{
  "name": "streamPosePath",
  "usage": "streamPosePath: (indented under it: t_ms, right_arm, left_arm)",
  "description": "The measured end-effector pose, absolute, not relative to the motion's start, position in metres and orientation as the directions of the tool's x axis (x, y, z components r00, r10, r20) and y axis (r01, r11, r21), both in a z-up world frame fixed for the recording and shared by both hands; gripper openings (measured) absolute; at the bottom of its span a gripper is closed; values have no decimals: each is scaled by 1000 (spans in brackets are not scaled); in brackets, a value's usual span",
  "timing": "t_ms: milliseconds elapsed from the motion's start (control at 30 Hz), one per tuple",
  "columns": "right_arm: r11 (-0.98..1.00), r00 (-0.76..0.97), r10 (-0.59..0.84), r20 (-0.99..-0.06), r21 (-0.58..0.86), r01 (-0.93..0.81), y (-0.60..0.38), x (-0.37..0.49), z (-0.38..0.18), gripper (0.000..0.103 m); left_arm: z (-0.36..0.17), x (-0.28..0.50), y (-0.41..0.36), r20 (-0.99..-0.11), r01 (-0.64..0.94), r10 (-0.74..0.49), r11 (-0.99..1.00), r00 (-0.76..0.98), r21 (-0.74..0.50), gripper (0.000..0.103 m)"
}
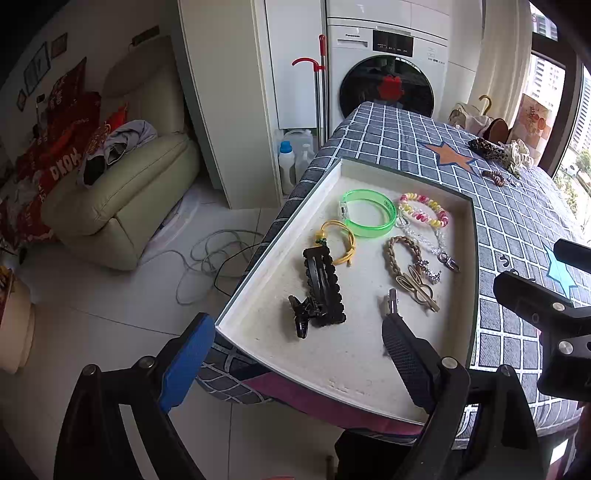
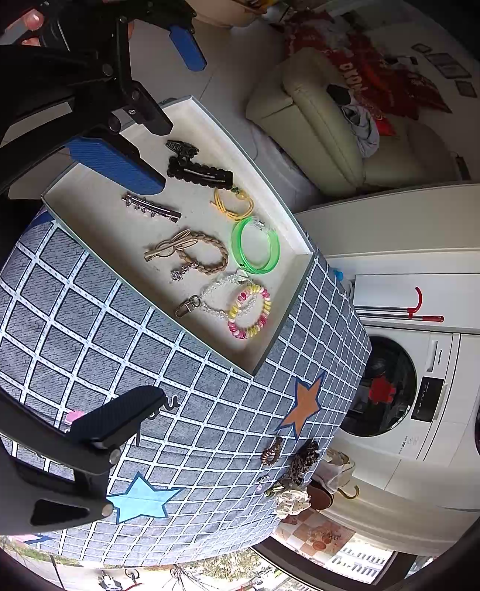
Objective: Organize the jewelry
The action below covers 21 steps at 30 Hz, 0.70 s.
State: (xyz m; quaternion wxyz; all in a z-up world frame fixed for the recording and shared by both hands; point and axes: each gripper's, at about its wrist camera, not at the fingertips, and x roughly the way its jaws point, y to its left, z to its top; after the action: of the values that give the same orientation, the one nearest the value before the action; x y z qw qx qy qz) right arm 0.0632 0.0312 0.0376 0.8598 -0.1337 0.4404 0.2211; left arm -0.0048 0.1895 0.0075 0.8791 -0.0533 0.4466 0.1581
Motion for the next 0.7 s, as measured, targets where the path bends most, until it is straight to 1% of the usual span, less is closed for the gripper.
streamPosePath:
  t_ms: [700]
  right_arm:
    - [865, 512, 264, -817, -34, -500, 31, 63, 36, 103]
  left_arm:
    - [8, -5, 188, -801, -325, 236, 944, 550, 55, 97]
